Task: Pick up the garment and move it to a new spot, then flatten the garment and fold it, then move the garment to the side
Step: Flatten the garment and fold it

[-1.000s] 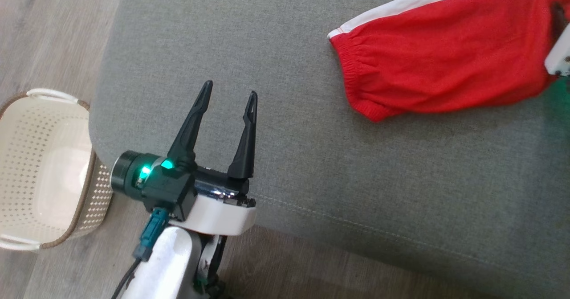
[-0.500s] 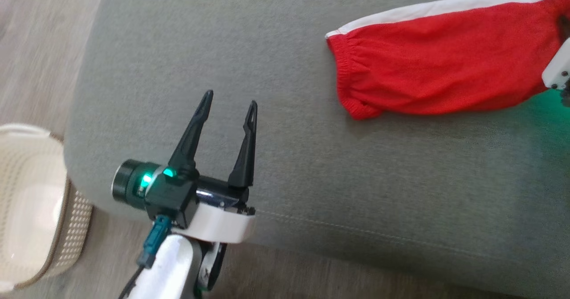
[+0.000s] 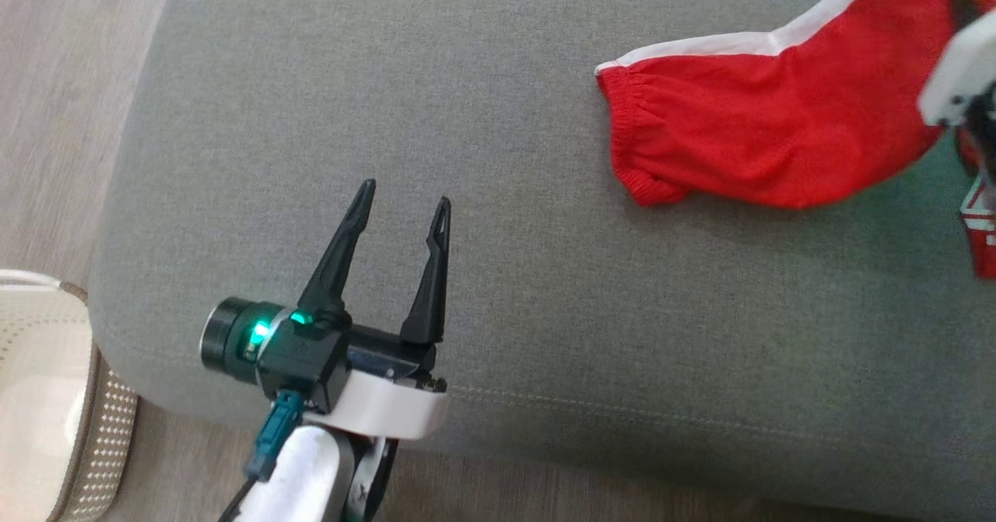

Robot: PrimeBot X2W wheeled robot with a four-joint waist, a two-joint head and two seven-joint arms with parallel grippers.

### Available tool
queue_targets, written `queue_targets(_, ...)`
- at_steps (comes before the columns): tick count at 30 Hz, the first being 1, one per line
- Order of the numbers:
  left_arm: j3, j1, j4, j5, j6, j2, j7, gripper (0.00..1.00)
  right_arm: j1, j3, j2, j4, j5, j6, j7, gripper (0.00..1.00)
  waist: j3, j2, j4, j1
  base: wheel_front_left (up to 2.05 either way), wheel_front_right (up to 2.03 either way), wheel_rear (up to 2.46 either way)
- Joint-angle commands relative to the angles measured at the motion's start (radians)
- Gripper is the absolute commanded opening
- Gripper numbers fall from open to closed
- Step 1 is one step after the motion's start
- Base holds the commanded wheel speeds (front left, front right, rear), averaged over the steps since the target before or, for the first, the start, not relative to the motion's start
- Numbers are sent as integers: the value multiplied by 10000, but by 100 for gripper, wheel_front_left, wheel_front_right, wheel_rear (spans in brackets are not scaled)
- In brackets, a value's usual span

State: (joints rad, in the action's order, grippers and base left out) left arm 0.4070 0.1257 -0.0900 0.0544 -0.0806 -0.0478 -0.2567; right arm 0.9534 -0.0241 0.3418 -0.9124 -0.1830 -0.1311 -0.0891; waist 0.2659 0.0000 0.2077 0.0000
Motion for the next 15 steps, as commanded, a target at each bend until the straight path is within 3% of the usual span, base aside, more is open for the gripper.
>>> queue_targets(1, -290, 67, -271, -16, -66, -25, -51, 100, 24, 312, -269, 666, 125, 4, -153, 0, -32, 0, 10, 0, 0, 0, 0)
queue_targets(4, -307, 47, -247, -5, -67, -24, -51, 100, -51, 507, -568, 1089, 200, 4, -355, 0, -66, 0, 13, 0, 0, 0, 0)
queue_targets(15, -222, 104, -167, 143, -132, -24, -51, 100, -1245, 1027, -2630, 2664, 381, 4, -1042, 0, -210, 0, 216, 0, 0, 0, 0)
